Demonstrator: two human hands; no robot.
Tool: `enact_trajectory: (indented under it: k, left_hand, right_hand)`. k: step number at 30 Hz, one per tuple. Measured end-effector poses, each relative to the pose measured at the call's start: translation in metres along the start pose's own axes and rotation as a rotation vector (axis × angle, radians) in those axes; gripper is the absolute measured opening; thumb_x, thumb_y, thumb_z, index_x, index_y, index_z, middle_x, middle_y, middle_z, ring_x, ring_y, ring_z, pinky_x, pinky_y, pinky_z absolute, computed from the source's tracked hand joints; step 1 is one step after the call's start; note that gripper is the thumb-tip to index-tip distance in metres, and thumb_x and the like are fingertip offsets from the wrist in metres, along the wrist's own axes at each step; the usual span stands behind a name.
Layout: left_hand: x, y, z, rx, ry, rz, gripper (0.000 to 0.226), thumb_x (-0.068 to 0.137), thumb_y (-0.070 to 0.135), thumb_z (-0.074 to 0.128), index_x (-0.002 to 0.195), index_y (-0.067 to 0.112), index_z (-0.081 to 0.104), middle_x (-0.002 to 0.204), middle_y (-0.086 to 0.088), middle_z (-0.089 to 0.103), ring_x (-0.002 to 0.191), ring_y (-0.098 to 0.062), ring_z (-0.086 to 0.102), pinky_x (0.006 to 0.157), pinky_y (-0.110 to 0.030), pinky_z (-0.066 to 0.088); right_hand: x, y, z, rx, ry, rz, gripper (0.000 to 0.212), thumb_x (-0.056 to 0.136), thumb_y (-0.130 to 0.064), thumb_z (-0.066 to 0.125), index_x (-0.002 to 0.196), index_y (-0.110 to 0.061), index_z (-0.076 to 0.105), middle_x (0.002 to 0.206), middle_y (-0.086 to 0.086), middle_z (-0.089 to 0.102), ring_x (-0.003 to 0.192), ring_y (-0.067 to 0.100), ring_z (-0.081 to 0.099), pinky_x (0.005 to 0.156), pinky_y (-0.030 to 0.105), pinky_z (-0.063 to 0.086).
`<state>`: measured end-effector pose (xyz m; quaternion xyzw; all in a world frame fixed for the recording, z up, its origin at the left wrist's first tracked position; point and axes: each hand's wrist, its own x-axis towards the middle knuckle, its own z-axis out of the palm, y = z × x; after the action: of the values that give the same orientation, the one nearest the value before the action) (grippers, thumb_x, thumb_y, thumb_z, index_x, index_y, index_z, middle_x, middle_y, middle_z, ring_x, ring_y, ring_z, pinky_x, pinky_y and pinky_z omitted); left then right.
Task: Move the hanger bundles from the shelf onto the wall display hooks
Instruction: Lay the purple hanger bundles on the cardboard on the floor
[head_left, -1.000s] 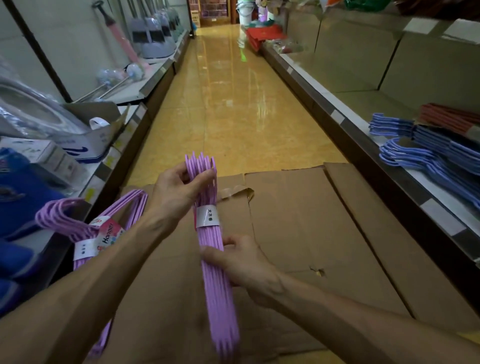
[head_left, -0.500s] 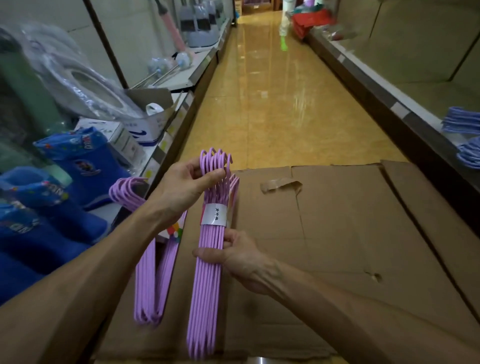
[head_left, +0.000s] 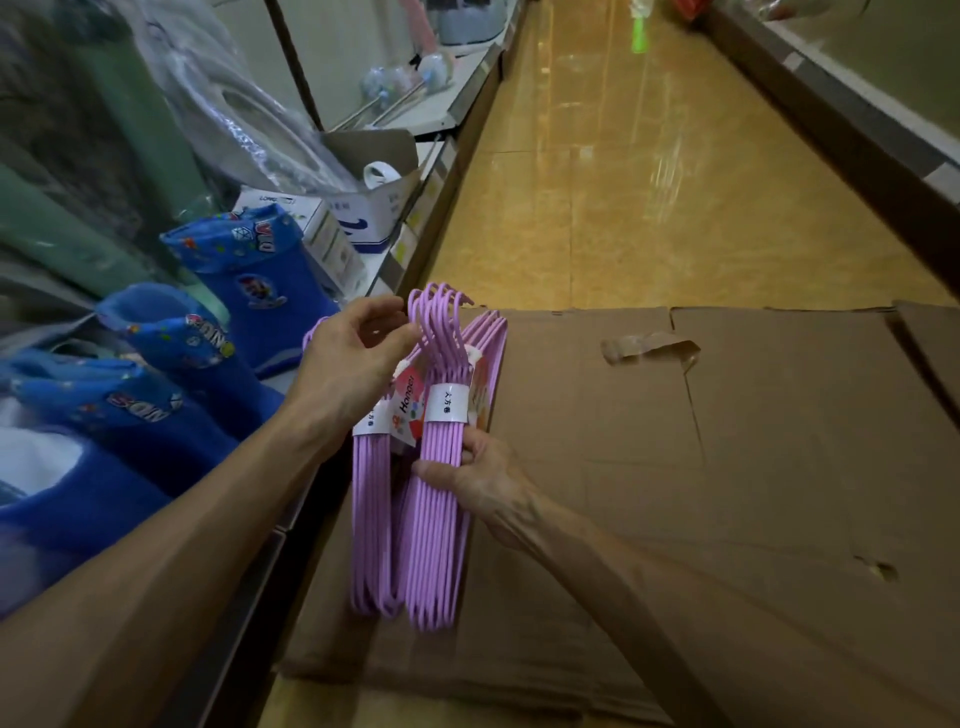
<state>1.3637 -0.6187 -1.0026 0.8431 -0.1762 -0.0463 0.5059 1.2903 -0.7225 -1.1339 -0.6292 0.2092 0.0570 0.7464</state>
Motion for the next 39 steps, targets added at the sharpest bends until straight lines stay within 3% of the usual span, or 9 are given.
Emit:
enact_trajectory:
  k: [3, 8, 11, 18, 21, 27, 30, 33, 39]
  left_hand:
    - [-0.002, -0.005, -0.004, 0.002, 0.054, 0.014, 0.034, 0.095, 0.025, 0.064, 0.128, 0.021, 0.062, 0.11, 0.017, 0.064, 0.092, 0.014, 0.061, 0.058, 0.0, 0.045]
    - [-0.002, -0.014, -0.008, 0.038, 0.168, 0.026, 0.028, 0.097, 0.027, 0.062, 0.125, 0.028, 0.058, 0.105, 0.02, 0.058, 0.084, 0.025, 0.054, 0.055, 0.004, 0.04]
    - [-0.001, -0.019, -0.01, 0.081, 0.203, 0.04, 0.028, 0.098, 0.025, 0.06, 0.125, 0.026, 0.059, 0.104, 0.02, 0.057, 0.08, 0.034, 0.048, 0.058, 0.007, 0.037]
    - [-0.005, -0.016, -0.005, 0.053, 0.19, 0.057, 0.024, 0.099, 0.021, 0.059, 0.122, 0.028, 0.059, 0.1, 0.017, 0.062, 0.081, 0.026, 0.055, 0.059, 0.002, 0.042]
    - [-0.008, -0.012, -0.001, 0.034, 0.162, 0.073, 0.023, 0.099, 0.021, 0.058, 0.12, 0.029, 0.059, 0.1, 0.016, 0.063, 0.083, 0.02, 0.059, 0.06, -0.001, 0.045]
    - [-0.011, 0.0, 0.011, -0.01, 0.101, 0.071, 0.023, 0.1, 0.025, 0.057, 0.122, 0.027, 0.061, 0.105, 0.01, 0.063, 0.097, -0.008, 0.066, 0.068, -0.014, 0.054]
    - [-0.015, 0.009, 0.024, -0.02, 0.068, 0.083, 0.022, 0.099, 0.026, 0.057, 0.121, 0.026, 0.061, 0.104, 0.004, 0.066, 0.094, -0.01, 0.068, 0.07, -0.019, 0.057]
    - [-0.019, 0.022, 0.038, -0.044, 0.055, 0.083, 0.023, 0.099, 0.026, 0.058, 0.121, 0.023, 0.063, 0.103, 0.004, 0.066, 0.09, -0.008, 0.069, 0.068, -0.019, 0.057]
    - [-0.034, 0.055, 0.068, -0.064, -0.042, 0.115, 0.02, 0.1, 0.028, 0.057, 0.119, 0.026, 0.061, 0.102, 0.004, 0.068, 0.086, -0.007, 0.068, 0.071, -0.021, 0.055]
  right_hand:
    - [0.01, 0.004, 0.004, -0.05, -0.002, 0.006, 0.033, 0.082, -0.011, 0.079, 0.112, -0.018, 0.066, 0.107, 0.004, 0.073, 0.098, 0.025, 0.071, 0.089, 0.045, 0.059]
    - [0.019, 0.007, 0.01, -0.163, 0.003, -0.037, 0.022, 0.086, -0.015, 0.077, 0.099, -0.028, 0.064, 0.093, -0.007, 0.069, 0.087, 0.012, 0.067, 0.076, 0.027, 0.058]
    - [0.021, 0.009, 0.018, -0.191, 0.002, -0.026, 0.021, 0.087, -0.016, 0.075, 0.106, -0.019, 0.065, 0.098, -0.004, 0.069, 0.091, 0.015, 0.067, 0.078, 0.028, 0.058]
    - [0.018, 0.01, 0.026, -0.217, -0.018, 0.004, 0.03, 0.089, -0.018, 0.072, 0.118, -0.012, 0.065, 0.109, 0.0, 0.069, 0.101, 0.02, 0.066, 0.082, 0.028, 0.056]
    - [0.016, 0.006, 0.025, -0.248, -0.046, 0.011, 0.035, 0.09, -0.019, 0.071, 0.124, -0.014, 0.063, 0.114, 0.0, 0.068, 0.107, 0.021, 0.064, 0.092, 0.034, 0.054]
    - [0.004, -0.01, 0.012, -0.376, -0.066, -0.029, 0.03, 0.093, -0.031, 0.068, 0.117, -0.014, 0.064, 0.11, 0.002, 0.069, 0.104, 0.022, 0.064, 0.094, 0.041, 0.054]
    - [-0.007, -0.024, -0.013, -0.482, 0.026, -0.074, 0.022, 0.094, -0.038, 0.064, 0.098, -0.016, 0.065, 0.1, 0.002, 0.069, 0.093, 0.021, 0.064, 0.08, 0.033, 0.052]
    - [-0.026, -0.042, -0.049, -0.632, 0.156, -0.111, 0.024, 0.092, -0.046, 0.061, 0.097, -0.023, 0.065, 0.104, 0.004, 0.071, 0.098, 0.023, 0.065, 0.085, 0.035, 0.053]
    - [-0.084, -0.078, -0.124, -0.832, 0.28, -0.243, 0.029, 0.096, -0.048, 0.051, 0.112, -0.026, 0.062, 0.108, -0.004, 0.067, 0.101, 0.018, 0.06, 0.091, 0.044, 0.052]
